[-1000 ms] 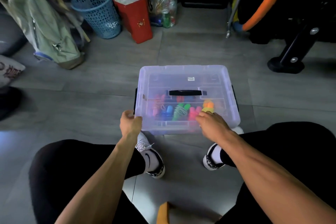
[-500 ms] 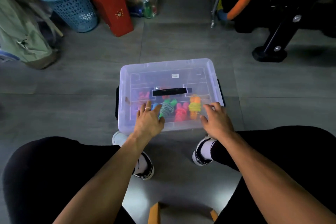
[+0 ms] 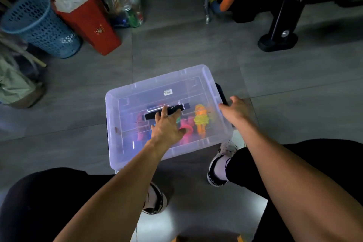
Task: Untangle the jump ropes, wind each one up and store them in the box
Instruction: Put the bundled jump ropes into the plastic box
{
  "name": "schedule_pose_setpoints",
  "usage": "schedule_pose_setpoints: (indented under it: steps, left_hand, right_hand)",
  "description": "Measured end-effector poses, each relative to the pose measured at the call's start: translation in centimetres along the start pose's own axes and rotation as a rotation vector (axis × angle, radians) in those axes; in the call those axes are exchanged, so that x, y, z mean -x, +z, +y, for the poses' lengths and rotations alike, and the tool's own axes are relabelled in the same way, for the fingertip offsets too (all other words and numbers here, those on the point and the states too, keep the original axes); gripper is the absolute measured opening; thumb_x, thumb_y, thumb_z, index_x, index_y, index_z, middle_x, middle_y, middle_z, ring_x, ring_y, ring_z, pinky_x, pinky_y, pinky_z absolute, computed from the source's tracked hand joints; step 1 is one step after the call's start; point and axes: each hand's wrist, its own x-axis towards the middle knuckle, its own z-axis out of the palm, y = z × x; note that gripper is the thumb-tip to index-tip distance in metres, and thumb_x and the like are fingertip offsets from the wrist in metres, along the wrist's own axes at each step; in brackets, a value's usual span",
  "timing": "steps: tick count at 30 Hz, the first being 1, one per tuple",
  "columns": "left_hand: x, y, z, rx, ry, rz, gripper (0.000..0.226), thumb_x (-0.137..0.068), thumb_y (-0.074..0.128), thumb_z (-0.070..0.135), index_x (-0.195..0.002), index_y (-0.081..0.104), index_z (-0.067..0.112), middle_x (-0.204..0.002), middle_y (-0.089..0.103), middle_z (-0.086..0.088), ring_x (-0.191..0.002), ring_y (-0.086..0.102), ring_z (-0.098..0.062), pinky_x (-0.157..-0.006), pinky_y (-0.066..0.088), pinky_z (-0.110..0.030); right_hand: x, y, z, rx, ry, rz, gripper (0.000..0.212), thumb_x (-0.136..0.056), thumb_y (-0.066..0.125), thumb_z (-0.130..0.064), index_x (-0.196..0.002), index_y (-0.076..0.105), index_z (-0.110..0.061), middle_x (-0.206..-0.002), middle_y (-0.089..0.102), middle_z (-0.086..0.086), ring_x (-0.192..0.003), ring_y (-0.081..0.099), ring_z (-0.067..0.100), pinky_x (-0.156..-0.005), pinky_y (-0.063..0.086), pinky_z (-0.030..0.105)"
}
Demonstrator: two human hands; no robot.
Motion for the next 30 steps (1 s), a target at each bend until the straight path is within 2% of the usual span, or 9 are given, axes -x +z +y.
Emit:
schedule_pose_setpoints:
  steps: [4,7,11,14,18,22,26,28,30]
  left_hand:
    - [-0.2,-0.2,0.0,-0.03,0.008,-0.004,0.078,-0.082,0.066,0.054,-0.148,0.027,0.044,-0.162,0.002,-0.004,-0.145,0.008,-0.033,-0.109,0.032,-0.059]
    - [0.0,-0.4,0.5,-0.05,-0.011,-0.009,0.078,-0.083,0.068,0.049,-0.149,0.025,0.042,-0.162,0.002,-0.004,-0.146,0.008,-0.034,-0.109,0.035,-0.056]
    - [0.1,-0.1,0.6,-0.088,-0.016,0.012,0.078,-0.084,0.067,0.047,-0.149,0.023,0.041,-0.162,0.001,-0.005,-0.147,0.007,-0.035,-0.107,0.035,-0.06]
    - [0.3,-0.1,0.7,-0.09,-0.019,0.027,0.078,-0.085,0.067,0.045,-0.149,0.024,0.041,-0.162,0.001,-0.003,-0.147,0.007,-0.033,-0.107,0.035,-0.061]
    - [0.6,0.1,0.6,-0.087,-0.02,0.03,0.076,-0.086,0.066,0.046,-0.15,0.023,0.042,-0.163,-0.001,-0.001,-0.148,0.003,-0.031,-0.109,0.034,-0.06]
    - [0.7,0.6,0.2,-0.05,-0.018,0.043,0.074,-0.087,0.065,0.044,-0.149,0.024,0.044,-0.163,-0.001,0.001,-0.149,0.002,-0.028,-0.112,0.034,-0.054]
    - [2.1,1.9,-2.3,0.136,0.088,0.145,0.056,-0.085,0.067,0.026,-0.137,0.05,0.037,-0.157,0.027,0.001,-0.147,0.021,-0.023,-0.116,0.029,-0.04]
    - [3.5,2.2,-3.4,0.299,0.097,0.256,0.042,-0.083,0.068,0.01,-0.123,0.065,0.022,-0.142,0.05,-0.003,-0.132,0.045,-0.023,-0.104,0.033,-0.019]
    - [4.8,1.5,-4.0,0.444,0.023,0.394,0.029,-0.082,0.065,0.001,-0.107,0.072,0.014,-0.12,0.065,-0.003,-0.111,0.061,-0.022,-0.09,0.033,-0.008]
  right_hand:
    - [-2.1,0.5,0.1,-0.248,0.202,-0.21,0.079,-0.087,0.064,-0.05,-0.143,0.035,-0.004,-0.148,0.041,0.016,-0.132,0.045,0.03,-0.092,0.037,0.032]
    - [-2.8,0.1,0.6,-0.31,0.229,-0.224,0.087,-0.081,0.071,-0.053,-0.144,0.035,-0.003,-0.146,0.043,0.013,-0.133,0.045,0.029,-0.091,0.036,0.03]
    - [-2.3,0.6,1.0,-0.098,0.039,-0.139,0.065,-0.08,0.074,-0.044,-0.129,0.055,-0.004,-0.126,0.059,0.01,-0.111,0.059,0.027,-0.081,0.043,0.026]
    - [-1.0,1.8,1.3,0.109,-0.173,0.015,0.041,-0.087,0.065,-0.032,-0.112,0.057,0.0,-0.113,0.063,0.017,-0.098,0.061,0.028,-0.067,0.034,0.023]
    - [-0.2,2.2,0.9,0.25,-0.249,0.088,0.028,-0.093,0.054,-0.024,-0.108,0.058,-0.001,-0.108,0.064,0.018,-0.094,0.065,0.032,-0.065,0.038,0.026]
    - [0.9,2.5,0.5,0.372,-0.281,0.146,0.025,-0.094,0.056,-0.018,-0.114,0.055,-0.003,-0.113,0.062,0.015,-0.099,0.064,0.031,-0.071,0.047,0.034]
    - [3.1,3.8,-1.1,0.401,-0.567,0.188,0.034,-0.084,0.061,-0.005,-0.118,0.056,-0.003,-0.118,0.057,0.013,-0.108,0.054,0.029,-0.087,0.046,0.035]
    - [4.3,4.9,-3.1,0.417,-0.655,0.069,0.03,-0.087,0.059,-0.009,-0.117,0.056,-0.005,-0.116,0.058,0.011,-0.106,0.055,0.027,-0.086,0.047,0.034]
    - [5.6,6.4,-4.7,0.424,-0.696,-0.066,0.03,-0.09,0.056,-0.013,-0.119,0.056,-0.007,-0.12,0.056,0.009,-0.11,0.055,0.027,-0.087,0.05,0.036]
